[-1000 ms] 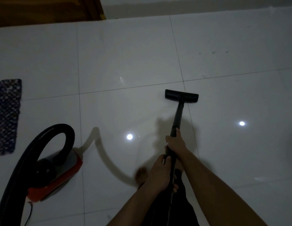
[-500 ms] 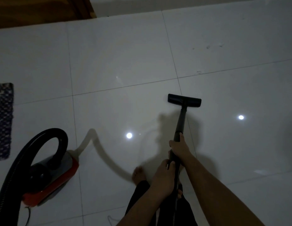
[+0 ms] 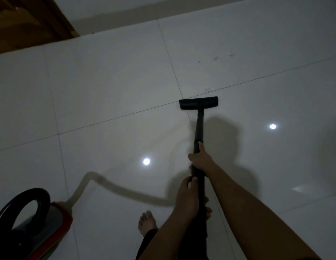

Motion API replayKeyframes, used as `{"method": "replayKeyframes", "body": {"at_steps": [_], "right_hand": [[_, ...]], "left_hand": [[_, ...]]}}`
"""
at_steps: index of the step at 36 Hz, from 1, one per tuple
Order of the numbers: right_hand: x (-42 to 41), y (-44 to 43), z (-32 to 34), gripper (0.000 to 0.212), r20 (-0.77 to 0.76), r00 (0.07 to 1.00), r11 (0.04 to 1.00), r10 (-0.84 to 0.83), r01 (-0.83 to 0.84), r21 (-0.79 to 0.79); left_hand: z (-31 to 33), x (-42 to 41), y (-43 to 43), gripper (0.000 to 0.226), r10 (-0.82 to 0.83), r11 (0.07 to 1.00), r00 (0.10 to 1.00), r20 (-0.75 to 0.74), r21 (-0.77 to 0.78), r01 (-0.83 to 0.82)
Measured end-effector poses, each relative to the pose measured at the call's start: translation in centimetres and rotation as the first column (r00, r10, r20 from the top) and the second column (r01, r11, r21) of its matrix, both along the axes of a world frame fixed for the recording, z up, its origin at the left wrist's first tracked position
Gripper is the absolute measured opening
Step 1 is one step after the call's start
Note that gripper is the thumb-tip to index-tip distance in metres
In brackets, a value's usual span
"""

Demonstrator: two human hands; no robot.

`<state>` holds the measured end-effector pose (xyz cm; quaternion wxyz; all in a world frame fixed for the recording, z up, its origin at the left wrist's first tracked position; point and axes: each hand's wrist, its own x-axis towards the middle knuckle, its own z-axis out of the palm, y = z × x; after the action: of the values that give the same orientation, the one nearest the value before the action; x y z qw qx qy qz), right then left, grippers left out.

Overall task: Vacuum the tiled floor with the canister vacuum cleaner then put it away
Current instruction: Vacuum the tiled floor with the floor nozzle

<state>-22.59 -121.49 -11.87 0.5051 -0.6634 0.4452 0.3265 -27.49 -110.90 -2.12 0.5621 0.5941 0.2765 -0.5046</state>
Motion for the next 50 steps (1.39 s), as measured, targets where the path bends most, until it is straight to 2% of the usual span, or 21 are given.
{"method": "replayKeyframes", "body": {"at_steps": [7, 19, 25, 30, 39, 43, 50], "right_hand": [[4.2, -4.4, 0.1, 0.077, -0.011, 0.997, 0.997, 0.078, -0.077, 0.007], [16.1, -9.7, 0.0, 0.078, -0.027, 0.978, 0.979, 0.205, -0.205, -0.007], [23.9, -12.2, -0.7, 0.078, -0.011, 0.975, 0.975, 0.221, -0.221, -0.020], [28.6, -13.6, -1.9, 0.080, -0.004, 0.990, 0.989, 0.144, -0.144, -0.023], [34.2, -18.2, -1.7, 0.078, 0.062, 0.992, 0.993, 0.112, -0.109, -0.053], [36.6, -20.7, -1.7, 0.074, 0.088, 0.991, 0.994, 0.104, -0.100, -0.051], [39.3, -26.0, -1.4, 0.071, 0.076, 0.990, 0.993, 0.115, -0.112, -0.038]], "left_hand": [[0.0, 3.5, -4.7, 0.036, 0.005, 1.000, 0.999, 0.050, 0.017, -0.006], [-1.0, 13.8, -11.0, 0.028, 0.225, 0.974, 0.974, -0.027, -0.005, -0.225], [-3.1, 21.3, -13.1, 0.028, 0.185, 0.983, 0.982, 0.022, -0.014, -0.185], [-3.7, 26.0, -14.4, 0.028, 0.181, 0.983, 0.983, 0.016, -0.017, -0.181], [-3.8, 32.3, -19.1, 0.034, 0.096, 0.995, 0.994, 0.052, -0.008, -0.096], [-4.3, 34.7, -21.6, 0.034, 0.047, 0.998, 0.994, 0.097, 0.045, -0.052], [-4.0, 37.0, -27.1, 0.034, 0.075, 0.995, 0.989, 0.126, 0.060, -0.083]]}}
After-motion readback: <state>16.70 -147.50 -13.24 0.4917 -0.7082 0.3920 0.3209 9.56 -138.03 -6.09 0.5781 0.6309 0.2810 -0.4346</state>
